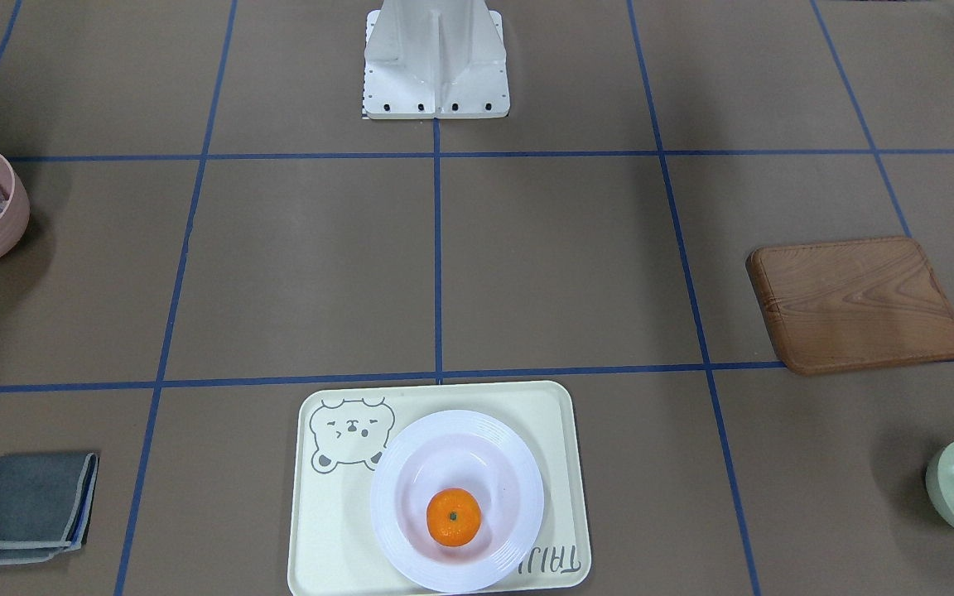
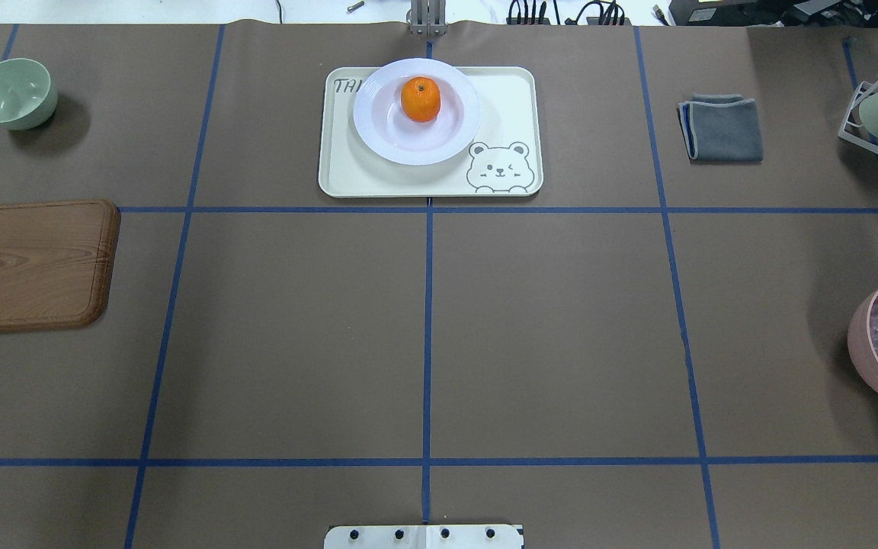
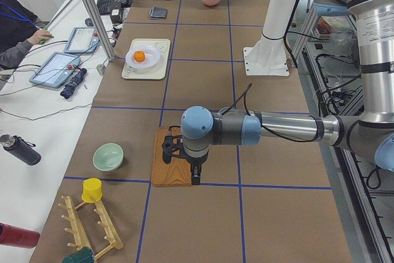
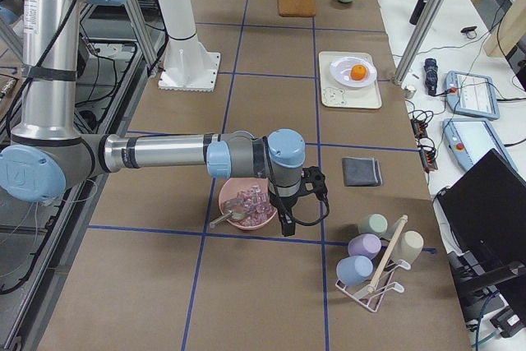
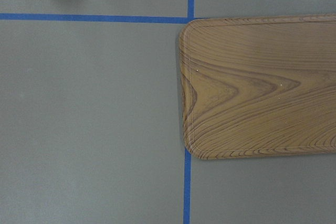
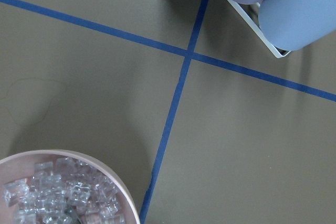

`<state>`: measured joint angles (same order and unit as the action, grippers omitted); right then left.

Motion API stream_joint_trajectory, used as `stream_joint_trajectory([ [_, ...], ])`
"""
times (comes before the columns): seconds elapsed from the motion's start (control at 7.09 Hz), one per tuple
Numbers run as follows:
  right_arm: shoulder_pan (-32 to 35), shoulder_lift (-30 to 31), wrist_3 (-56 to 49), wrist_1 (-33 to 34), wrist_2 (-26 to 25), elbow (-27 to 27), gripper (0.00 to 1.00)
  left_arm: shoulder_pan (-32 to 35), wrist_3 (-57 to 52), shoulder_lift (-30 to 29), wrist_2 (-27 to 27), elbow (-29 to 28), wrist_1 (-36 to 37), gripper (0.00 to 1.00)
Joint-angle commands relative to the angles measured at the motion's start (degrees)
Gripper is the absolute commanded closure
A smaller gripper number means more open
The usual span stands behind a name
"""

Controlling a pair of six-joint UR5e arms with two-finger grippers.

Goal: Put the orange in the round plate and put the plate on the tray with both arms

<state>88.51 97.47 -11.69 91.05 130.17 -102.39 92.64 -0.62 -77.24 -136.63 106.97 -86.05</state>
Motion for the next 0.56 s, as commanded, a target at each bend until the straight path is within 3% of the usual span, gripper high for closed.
stream_joint_trajectory([
  [0.0,0.0,0.0,0.0,0.0,0.0,0.0,0.00,0.0,0.0,0.0,0.1,-0.1,0.0,0.02],
  [0.42,0.0,-0.1,-0.1,0.0,0.0,-0.1,0.00,0.0,0.0,0.0,0.1,-0.5,0.0,0.02],
])
